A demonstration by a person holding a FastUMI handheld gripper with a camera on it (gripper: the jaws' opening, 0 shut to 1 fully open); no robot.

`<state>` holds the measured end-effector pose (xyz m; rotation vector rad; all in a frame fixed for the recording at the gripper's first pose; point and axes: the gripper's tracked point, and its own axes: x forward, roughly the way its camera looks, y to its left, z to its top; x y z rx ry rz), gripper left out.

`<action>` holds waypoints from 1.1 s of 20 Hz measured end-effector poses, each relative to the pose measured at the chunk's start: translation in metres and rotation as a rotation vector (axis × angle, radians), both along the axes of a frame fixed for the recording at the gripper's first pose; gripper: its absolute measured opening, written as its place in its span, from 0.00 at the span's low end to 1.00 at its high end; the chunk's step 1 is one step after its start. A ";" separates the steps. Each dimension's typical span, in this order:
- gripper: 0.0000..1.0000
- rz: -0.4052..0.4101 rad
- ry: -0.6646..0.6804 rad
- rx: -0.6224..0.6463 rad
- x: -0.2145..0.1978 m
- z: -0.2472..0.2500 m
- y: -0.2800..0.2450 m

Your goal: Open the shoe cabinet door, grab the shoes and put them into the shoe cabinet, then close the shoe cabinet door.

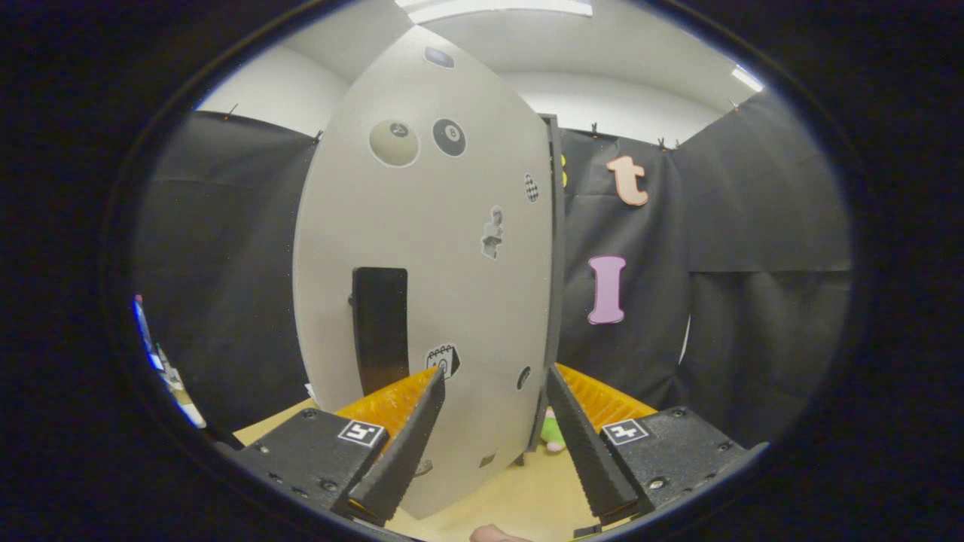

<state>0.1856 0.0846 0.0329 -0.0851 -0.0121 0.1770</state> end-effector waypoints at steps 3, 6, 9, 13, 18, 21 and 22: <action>0.91 0.071 0.018 0.024 0.008 -0.006 0.037; 0.91 0.116 0.026 0.042 0.007 -0.010 0.059; 0.91 0.099 0.016 0.027 0.005 -0.014 0.057; 0.91 0.123 0.041 0.040 -0.002 -0.023 0.063; 0.91 0.084 0.067 0.009 -0.004 -0.046 0.063; 0.92 0.067 0.086 0.038 -0.010 -0.062 0.071; 0.93 0.070 0.096 0.042 -0.013 -0.070 0.075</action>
